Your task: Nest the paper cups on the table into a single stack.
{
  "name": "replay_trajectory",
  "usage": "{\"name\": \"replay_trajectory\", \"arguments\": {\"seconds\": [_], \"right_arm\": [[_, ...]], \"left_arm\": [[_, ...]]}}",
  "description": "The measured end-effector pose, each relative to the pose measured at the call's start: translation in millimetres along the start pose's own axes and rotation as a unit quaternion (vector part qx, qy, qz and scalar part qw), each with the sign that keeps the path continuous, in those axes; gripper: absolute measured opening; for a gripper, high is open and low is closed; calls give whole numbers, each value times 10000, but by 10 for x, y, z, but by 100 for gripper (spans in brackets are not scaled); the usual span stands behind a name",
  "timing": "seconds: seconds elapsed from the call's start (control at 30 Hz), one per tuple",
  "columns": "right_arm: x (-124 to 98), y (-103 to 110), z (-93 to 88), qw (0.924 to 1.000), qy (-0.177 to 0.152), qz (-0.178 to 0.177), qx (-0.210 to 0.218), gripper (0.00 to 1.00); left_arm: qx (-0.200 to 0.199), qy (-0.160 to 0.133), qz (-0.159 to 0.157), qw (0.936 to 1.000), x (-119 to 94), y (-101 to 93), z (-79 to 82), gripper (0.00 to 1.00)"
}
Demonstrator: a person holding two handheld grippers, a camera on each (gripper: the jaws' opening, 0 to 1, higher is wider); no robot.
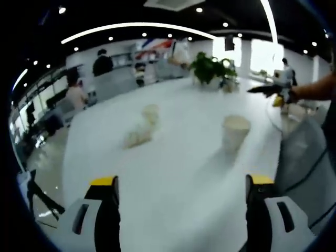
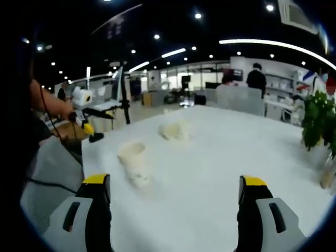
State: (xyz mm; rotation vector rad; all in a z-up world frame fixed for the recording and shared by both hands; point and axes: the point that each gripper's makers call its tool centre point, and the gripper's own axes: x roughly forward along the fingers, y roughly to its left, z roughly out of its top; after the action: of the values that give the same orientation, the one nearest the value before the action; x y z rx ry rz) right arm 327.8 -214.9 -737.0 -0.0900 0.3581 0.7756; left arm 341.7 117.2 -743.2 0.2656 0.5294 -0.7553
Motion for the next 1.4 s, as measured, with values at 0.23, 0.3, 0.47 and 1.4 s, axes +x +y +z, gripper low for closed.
{"name": "replay_trajectory", "arguments": {"seconds": [0.23,0.3,0.47,1.4], "right_arm": [[20,7,-44,10000,-10,-17,64,100],[23,7,-61,10000,-3,-26,80,100],[18,12,-67,9999,-5,-44,105,100],[-90,-13,130,9998,-43,188,98,100]], "left_arm": [[-2,-14,-52,10000,143,226,126,98],[35,-19,-88,10000,193,269,177,98],[94,-74,-169,9998,296,358,347,98],[704,121,-394,9967,233,239,825,98]]}}
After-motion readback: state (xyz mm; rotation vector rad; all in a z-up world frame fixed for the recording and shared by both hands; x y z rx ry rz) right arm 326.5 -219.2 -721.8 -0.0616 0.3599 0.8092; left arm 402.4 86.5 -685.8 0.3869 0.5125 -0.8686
